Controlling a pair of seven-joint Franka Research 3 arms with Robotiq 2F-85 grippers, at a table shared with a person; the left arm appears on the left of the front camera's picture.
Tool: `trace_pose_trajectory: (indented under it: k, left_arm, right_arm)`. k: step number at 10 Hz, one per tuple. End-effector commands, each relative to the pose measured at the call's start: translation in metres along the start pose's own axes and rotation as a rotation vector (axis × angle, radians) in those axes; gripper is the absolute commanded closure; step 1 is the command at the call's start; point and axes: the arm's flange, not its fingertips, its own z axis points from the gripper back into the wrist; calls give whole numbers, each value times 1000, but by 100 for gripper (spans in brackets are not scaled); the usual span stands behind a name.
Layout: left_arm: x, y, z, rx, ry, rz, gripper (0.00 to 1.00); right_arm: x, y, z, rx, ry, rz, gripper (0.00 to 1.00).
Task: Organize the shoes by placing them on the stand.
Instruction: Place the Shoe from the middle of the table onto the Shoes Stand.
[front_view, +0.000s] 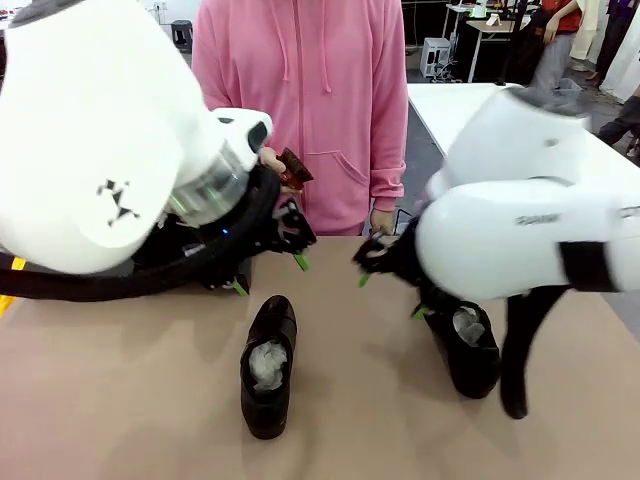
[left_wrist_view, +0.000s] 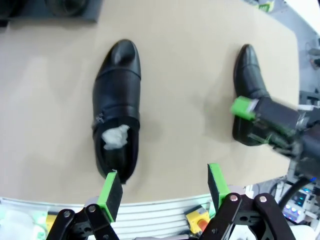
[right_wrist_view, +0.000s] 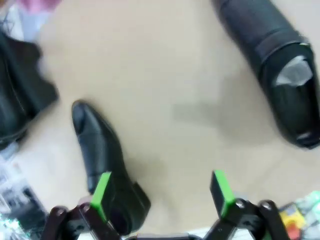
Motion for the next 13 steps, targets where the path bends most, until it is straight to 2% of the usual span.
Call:
trace_pose_trajectory:
  k: [1, 2, 4, 6, 8, 13]
  left_arm:
    - [-4, -8, -9, 47, 16, 6, 12]
    - [-6, -11, -28, 78, 71, 2, 12]
    - [-5, -6, -64, 166, 109, -40, 12]
    - [-6, -4, -83, 159, 157, -36, 12]
    - [-7, -6, -104, 147, 226, -92, 12]
    - [-11, -9, -140, 167, 301, -134, 12]
  right_arm:
    - [4, -14, 12, -20, -80, -172, 0]
    - [0, 0, 0, 0, 0, 0, 0]
    - [0, 0, 0, 0, 0, 0, 0]
    - [0, 0, 0, 0, 0, 0, 0]
    - [0, 0, 0, 0, 0, 0, 0]
    - [0, 0, 0, 0, 0, 0, 0]
